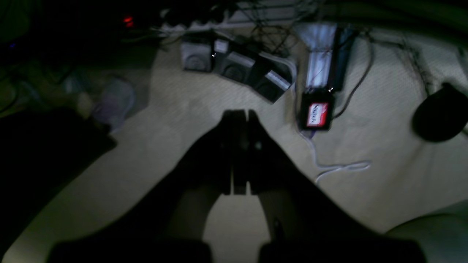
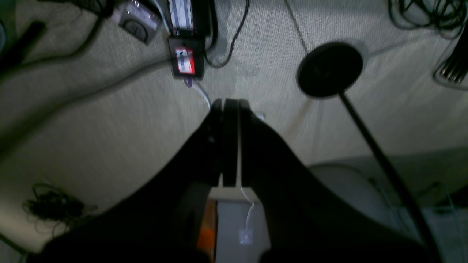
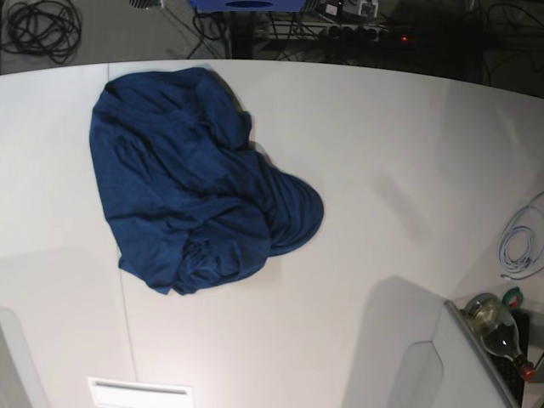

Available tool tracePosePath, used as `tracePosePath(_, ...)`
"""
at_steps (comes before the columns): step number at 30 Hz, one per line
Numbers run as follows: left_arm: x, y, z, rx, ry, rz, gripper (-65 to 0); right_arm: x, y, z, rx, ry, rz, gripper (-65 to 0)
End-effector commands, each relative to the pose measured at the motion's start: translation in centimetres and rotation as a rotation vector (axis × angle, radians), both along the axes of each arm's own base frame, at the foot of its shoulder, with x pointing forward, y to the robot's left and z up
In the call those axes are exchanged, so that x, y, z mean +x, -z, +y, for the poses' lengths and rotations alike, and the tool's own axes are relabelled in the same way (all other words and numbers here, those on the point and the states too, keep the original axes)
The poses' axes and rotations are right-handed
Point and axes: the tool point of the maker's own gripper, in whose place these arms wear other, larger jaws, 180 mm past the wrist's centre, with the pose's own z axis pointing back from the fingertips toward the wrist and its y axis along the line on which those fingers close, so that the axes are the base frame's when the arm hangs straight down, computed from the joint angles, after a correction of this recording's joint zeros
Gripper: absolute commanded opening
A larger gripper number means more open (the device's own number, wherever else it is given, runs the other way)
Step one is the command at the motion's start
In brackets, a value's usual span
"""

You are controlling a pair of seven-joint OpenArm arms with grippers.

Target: Layout the t-shirt on the table in an organized manner, then fold the t-shirt properly

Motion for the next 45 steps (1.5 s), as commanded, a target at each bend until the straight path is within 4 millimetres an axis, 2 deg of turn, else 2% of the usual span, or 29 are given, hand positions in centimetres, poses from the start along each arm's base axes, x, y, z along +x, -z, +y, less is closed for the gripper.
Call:
tracePosePath(1,-1.3,-0.6,1.0,0.016,0.016,-0.001,-65.0,-1.9,-0.6,-0.7,-0.016,0.005,0.017,-64.8)
tracePosePath(4,-1.9,-2.6,3.1,0.043,0.04,-0.048,-65.0,-3.8,-2.0,-2.9,-0.065,0.059,0.015,-64.8)
tracePosePath(7,-1.9,-5.2,4.0,0.049,0.087,-0.112,-65.0,-4.0,-4.2,-5.3,-0.124,0.119,-0.021,-64.7)
tracePosePath(9,-1.7,-6.9,3.9,0.041,0.12,-0.155,-65.0,-3.6,-6.1,-6.5,-0.153,0.13,-0.06,-64.7)
tracePosePath(12,-0.7,-9.6,3.2,0.021,0.158,-0.225,-65.0,-2.8,-8.8,-6.5,-0.165,0.135,-0.11,-64.7)
tracePosePath(15,1.1,-13.0,4.4,0.048,0.118,-0.316,-65.0,-0.2,-11.3,-6.8,-0.174,0.123,-0.194,-64.7)
tracePosePath(18,4.1,-16.8,6.3,0.091,0.061,-0.436,-65.0,2.6,-13.7,-6.2,-0.171,0.135,-0.261,-64.8)
tracePosePath(20,6.2,-19.6,7.5,0.116,0.041,-0.518,-65.0,4.8,-15.8,-6.6,-0.188,0.152,-0.337,-64.8)
tracePosePath(23,9.8,-23.1,8.0,0.131,0.039,-0.642,-65.0,9.9,-19.2,-6.8,-0.204,0.171,-0.494,-64.2)
tracePosePath(27,14.7,-26.5,6.7,0.114,0.08,-0.793,-65.0,17.0,-22.1,-6.5,-0.192,0.185,-0.634,-64.1)
tracePosePath(28,15.6,-27.0,6.3,0.11,0.083,-0.814,-65.0,18.6,-22.5,-6.5,-0.188,0.191,-0.655,-63.6)
tracePosePath(30,17.1,-27.5,5.9,0.102,0.074,-0.821,-65.0,20.9,-22.9,-6.4,-0.179,0.2,-0.678,-57.6)
tracePosePath(35,21.7,-27.4,5.6,0.096,0.01,-0.822,-65.0,25.7,-23.5,-5.7,-0.142,0.224,-0.724,-29.0)
tracePosePath(37,23.4,-27.1,5.4,0.088,-0.021,-0.812,-65.0,27.2,-23.8,-4.5,-0.08,0.223,-0.754,-24.5)
tracePosePath(40,25.3,-26.6,4.3,0.039,-0.02,-0.786,-65.0,29.4,-24.5,-3.8,-0.02,0.231,-0.803,-24.2)
tracePosePath(41,25.7,-26.4,3.8,0.017,-0.007,-0.772,-63.8,29.6,-24.0,-3.7,-0.013,0.236,-0.782,-24.0)
tracePosePath(43,26.6,-26.3,2.8,-0.021,0.028,-0.758,-40.3,30.2,-22.8,-3.7,-0.007,0.246,-0.734,-24.0)
tracePosePath(45,27.1,-26.3,1.6,-0.062,0.072,-0.759,-20.4,30.1,-21.5,-5.0,-0.029,0.275,-0.692,-23.9)
